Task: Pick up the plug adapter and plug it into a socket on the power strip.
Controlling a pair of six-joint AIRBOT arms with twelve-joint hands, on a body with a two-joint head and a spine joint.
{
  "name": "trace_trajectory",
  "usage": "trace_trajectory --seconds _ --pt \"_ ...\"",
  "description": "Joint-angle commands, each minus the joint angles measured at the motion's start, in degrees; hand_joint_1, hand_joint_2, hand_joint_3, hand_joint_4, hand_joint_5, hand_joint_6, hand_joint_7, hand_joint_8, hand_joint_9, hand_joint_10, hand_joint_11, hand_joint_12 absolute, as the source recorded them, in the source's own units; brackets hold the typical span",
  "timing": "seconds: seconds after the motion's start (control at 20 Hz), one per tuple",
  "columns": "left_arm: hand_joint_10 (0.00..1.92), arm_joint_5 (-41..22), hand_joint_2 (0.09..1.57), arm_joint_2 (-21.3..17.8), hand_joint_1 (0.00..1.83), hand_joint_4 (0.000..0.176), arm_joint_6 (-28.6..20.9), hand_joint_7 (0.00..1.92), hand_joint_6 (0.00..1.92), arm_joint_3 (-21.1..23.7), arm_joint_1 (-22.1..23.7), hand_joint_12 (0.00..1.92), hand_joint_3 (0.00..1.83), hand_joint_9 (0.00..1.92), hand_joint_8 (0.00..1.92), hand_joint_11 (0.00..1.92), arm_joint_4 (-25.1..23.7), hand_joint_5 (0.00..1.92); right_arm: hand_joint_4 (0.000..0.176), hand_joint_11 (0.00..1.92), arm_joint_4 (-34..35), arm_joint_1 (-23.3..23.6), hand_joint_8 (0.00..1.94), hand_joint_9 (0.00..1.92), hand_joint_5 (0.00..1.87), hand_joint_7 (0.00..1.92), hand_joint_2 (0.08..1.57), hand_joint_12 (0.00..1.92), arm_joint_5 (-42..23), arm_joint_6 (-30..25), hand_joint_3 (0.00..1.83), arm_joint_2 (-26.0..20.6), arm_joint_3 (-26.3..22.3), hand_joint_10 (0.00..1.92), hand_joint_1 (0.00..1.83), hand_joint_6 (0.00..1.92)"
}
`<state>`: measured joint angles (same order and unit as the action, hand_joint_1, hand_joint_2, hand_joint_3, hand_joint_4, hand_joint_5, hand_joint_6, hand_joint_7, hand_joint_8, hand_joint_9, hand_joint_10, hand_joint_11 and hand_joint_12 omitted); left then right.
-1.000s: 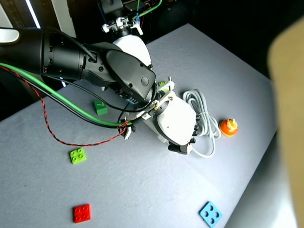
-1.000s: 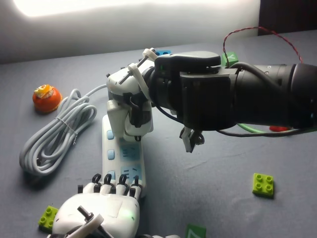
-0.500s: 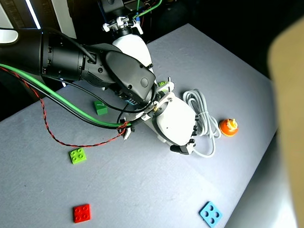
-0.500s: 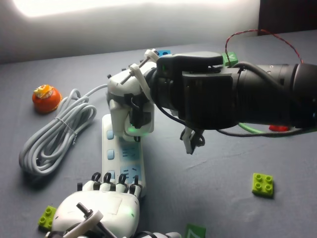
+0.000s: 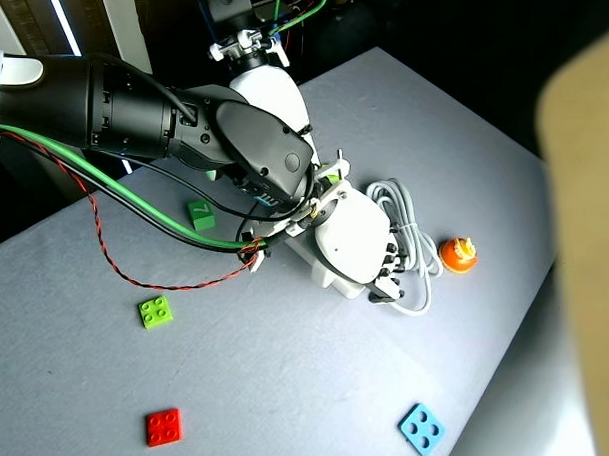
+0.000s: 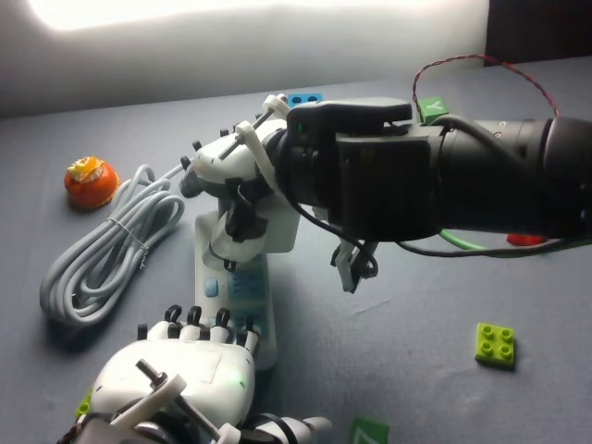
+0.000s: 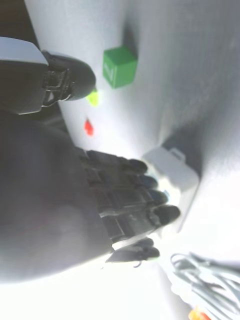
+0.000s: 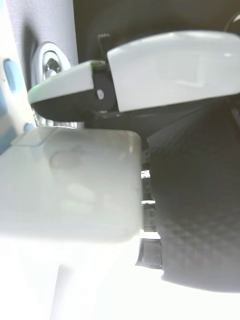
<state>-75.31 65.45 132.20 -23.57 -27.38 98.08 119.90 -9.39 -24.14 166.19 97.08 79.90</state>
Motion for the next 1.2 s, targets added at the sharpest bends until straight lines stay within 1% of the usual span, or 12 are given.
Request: trace_trajectory --seconds 0.0,0.2,0.25,0.4,0.45,0.55,0.7,0.85,0.95,1.0,1.1,1.15 --pt "0.00 -1.95 1.22 -0.44 0.02 0.000 0.35 0.04 0.00 0.06 0.70 0.19 0.00 0.02 0.00 0.00 -4.26 0.03 0.000 0.00 -1.64 1.30 0.00 0.27 0.22 0.24 1.06 0.85 1.99 0.08 0.00 -0.67 -0.48 0.00 0.78 0.00" --pt "0.00 -1.94 1.21 -0.87 0.03 0.000 1.33 0.06 0.00 -0.15 1.99 0.24 0.00 0.05 0.00 0.00 -4.26 0.05 0.000 0.00 -1.62 3.23 0.00 0.16 0.14 0.16 1.02 0.59 1.90 0.48 0.00 -3.24 -3.37 0.00 0.72 0.00" --pt "0.00 -1.94 1.22 -0.93 0.03 0.000 1.57 0.04 0.00 -0.24 2.32 0.20 0.00 0.03 0.00 0.00 -4.25 0.03 0.000 0.00 -1.61 3.90 0.00 0.11 0.10 0.13 1.03 0.43 1.72 0.56 0.00 -4.30 -4.50 0.00 0.71 0.00" --pt "0.00 -1.95 1.22 -1.14 0.03 0.000 2.86 0.06 0.00 -0.60 3.54 0.26 0.00 0.05 0.00 0.00 -4.25 0.06 0.000 0.00 -1.56 5.87 0.00 0.04 0.04 0.05 0.99 0.20 1.47 1.36 0.00 -8.31 -8.97 0.00 0.66 0.00" --pt "0.00 -2.16 1.22 -1.27 0.03 0.000 4.39 0.07 0.00 -0.92 4.69 0.27 0.00 0.05 0.00 0.00 -4.25 0.06 0.000 0.00 1.03 7.10 0.00 0.03 0.03 0.04 0.99 0.18 0.74 2.83 0.00 -11.92 -12.53 0.00 0.66 0.00" --pt "0.00 -2.74 1.22 -1.29 0.02 0.000 5.06 0.05 0.00 -1.09 5.43 0.26 0.00 0.04 0.00 0.00 -4.25 0.04 0.000 0.00 4.42 7.73 0.00 0.01 0.02 0.02 0.95 0.16 -0.16 5.43 0.00 -14.30 -14.87 0.00 0.64 0.00" --pt "0.00 -2.81 1.22 -1.85 0.05 0.000 7.55 0.04 0.00 -1.77 7.21 0.19 0.00 0.03 0.00 0.00 -4.24 0.04 0.000 0.00 4.22 8.53 0.00 0.00 0.03 0.01 0.95 0.14 -1.46 6.23 0.00 -22.47 -23.20 0.00 0.57 0.00" --pt "0.00 -2.81 1.24 -2.51 0.01 0.000 8.83 0.04 0.00 -2.18 8.39 0.17 0.00 0.02 0.00 0.00 -4.23 0.03 0.000 0.00 1.57 8.77 0.00 0.04 0.03 0.05 0.97 0.28 -1.60 6.25 0.00 -29.48 -29.04 0.00 0.60 0.00" --pt "0.00 -3.15 1.23 -3.05 0.02 0.000 9.54 0.07 0.00 -2.39 9.20 0.24 0.00 0.05 0.00 0.00 -4.23 0.05 0.000 0.00 0.77 9.00 0.00 0.07 0.04 0.07 0.97 0.36 -1.51 6.01 0.00 -34.02 -32.51 0.00 0.59 0.00" --pt "0.00 -3.32 1.22 -3.36 0.03 0.000 10.07 0.08 0.00 -2.45 9.65 0.24 0.00 0.05 0.00 0.00 -4.23 0.06 0.000 0.00 -0.26 9.08 0.01 0.19 0.19 0.21 1.01 0.70 -1.42 5.39 0.00 -35.70 -33.91 0.01 0.62 0.01" --pt "0.00 -3.32 1.22 -3.97 0.05 0.000 11.96 0.07 0.00 -2.68 10.93 0.23 0.00 0.05 0.00 0.00 -4.05 0.06 0.000 0.00 -4.87 9.04 0.01 0.24 0.22 0.25 1.03 0.80 -1.37 3.14 0.01 -39.34 -37.43 0.01 0.61 0.01" --pt "0.00 -3.33 1.24 -4.17 0.12 0.000 13.79 0.15 0.00 -2.92 12.06 0.31 0.00 0.11 0.00 0.00 -2.57 0.13 0.000 0.00 -7.93 8.80 0.01 0.33 0.30 0.35 1.07 0.97 -0.80 1.97 0.00 -41.20 -39.28 0.03 0.57 0.01"
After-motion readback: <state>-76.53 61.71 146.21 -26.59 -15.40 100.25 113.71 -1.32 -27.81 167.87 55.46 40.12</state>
